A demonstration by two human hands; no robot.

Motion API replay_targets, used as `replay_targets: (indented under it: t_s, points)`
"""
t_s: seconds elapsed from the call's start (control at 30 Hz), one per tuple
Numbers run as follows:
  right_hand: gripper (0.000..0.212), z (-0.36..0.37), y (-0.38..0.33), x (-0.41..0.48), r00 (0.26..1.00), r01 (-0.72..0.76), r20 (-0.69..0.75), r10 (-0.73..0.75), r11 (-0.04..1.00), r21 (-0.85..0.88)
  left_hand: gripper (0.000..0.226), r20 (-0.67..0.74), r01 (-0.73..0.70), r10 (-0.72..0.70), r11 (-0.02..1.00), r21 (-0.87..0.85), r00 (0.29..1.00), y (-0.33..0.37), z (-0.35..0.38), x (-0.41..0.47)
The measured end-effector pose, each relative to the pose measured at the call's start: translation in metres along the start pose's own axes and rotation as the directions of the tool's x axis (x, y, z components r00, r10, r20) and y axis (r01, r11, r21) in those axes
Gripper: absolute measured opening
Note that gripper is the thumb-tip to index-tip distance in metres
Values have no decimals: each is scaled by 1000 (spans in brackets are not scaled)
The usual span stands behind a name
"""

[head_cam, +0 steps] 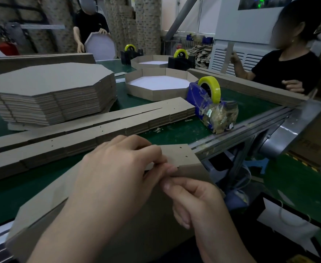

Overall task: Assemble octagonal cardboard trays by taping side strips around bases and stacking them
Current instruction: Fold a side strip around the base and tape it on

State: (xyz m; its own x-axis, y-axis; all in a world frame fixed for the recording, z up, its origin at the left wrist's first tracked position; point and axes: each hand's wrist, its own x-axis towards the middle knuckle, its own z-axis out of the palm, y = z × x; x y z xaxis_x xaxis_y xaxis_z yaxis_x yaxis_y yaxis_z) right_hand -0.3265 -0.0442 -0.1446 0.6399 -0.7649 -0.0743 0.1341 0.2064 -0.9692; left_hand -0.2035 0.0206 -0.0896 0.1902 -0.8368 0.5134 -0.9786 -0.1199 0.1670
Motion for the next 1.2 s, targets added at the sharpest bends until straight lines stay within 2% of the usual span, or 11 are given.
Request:
replay_targets:
  t_s: [0.13,0.23,0.3,0.37,0.43,0.57,0.63,0.73,0.87,1.03,1.2]
  points:
    - [26,-10,-5,-1,999,-14,35,20,987,-158,33,10,-55,55,998,26,998,-3,0,-3]
    - [40,-15,0,-1,997,-55,-58,43,974,-218,34,-18,-63,63,997,41,998,-7,2,-6]
    - [44,-18,7,-3,971,69,-204,-125,963,-262,33,-43,-61,64,997,56,997,-10,2,-9]
    - [37,-26,10,-1,837,308,-350,-421,890,-335,33,-34,-80,84,991,103,996,-12,2,-12]
    - [24,-39,6,8,730,420,-349,-588,788,-451,35,8,-107,108,980,169,994,-12,2,-15]
    - [22,-50,1,28,892,314,-148,-428,821,-477,43,44,-97,88,960,264,995,-8,2,-20]
    - [21,-48,2,28,931,285,-91,-353,862,-419,58,65,-82,65,951,298,996,-5,1,-20]
    - [24,-43,3,23,938,288,-74,-338,883,-371,69,89,-63,34,937,344,995,4,-1,-14]
    - [29,-51,-2,23,935,321,6,-354,843,-432,55,89,-95,73,955,280,993,18,-7,-7]
    - [43,-77,-25,26,968,223,234,-88,725,-652,54,29,-107,103,969,221,994,22,-15,-16]
    - [32,-90,-52,21,950,305,182,-254,629,-715,55,-77,-84,95,987,136,992,21,-19,-25]
